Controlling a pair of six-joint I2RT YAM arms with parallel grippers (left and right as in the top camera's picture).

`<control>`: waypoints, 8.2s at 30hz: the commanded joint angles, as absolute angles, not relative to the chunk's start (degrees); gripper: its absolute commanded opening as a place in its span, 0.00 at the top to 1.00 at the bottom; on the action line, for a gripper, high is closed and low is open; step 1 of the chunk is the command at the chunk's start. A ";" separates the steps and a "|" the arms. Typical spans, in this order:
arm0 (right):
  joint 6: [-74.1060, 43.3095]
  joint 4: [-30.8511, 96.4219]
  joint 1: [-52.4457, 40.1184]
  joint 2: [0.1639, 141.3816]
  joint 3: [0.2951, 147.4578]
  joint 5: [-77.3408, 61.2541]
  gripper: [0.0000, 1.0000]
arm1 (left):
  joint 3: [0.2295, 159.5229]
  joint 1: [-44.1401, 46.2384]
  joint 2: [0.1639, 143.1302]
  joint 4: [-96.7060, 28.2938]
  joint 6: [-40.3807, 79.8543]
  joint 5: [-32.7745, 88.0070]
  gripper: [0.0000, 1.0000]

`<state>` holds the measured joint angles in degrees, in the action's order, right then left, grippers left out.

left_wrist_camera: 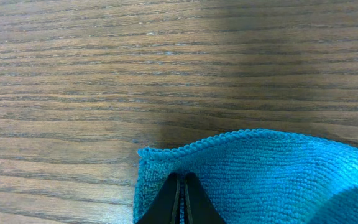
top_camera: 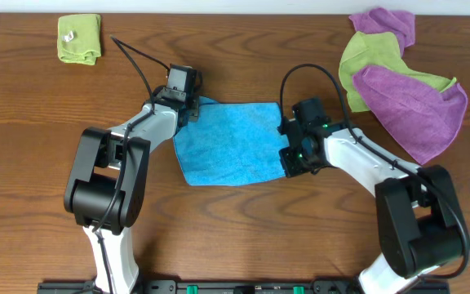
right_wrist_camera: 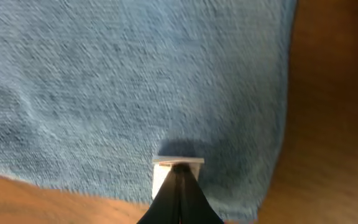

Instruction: Fold the cloth

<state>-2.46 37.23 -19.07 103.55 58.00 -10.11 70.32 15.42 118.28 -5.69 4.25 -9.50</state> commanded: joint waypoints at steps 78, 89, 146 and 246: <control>-11.94 47.97 -22.74 88.47 63.55 -14.83 0.99 | 70.89 12.53 115.15 -12.53 14.44 -5.87 0.94; -6.11 36.49 -9.72 93.08 63.55 -28.27 0.75 | 73.01 13.54 94.15 -35.40 15.25 12.43 0.94; -15.88 9.32 -7.94 123.68 63.55 -57.47 0.29 | 45.67 33.80 94.39 -20.53 28.93 15.46 0.94; -2.13 54.06 -24.18 133.47 109.58 -2.46 0.99 | 72.16 13.41 113.58 -20.69 12.45 -3.68 0.94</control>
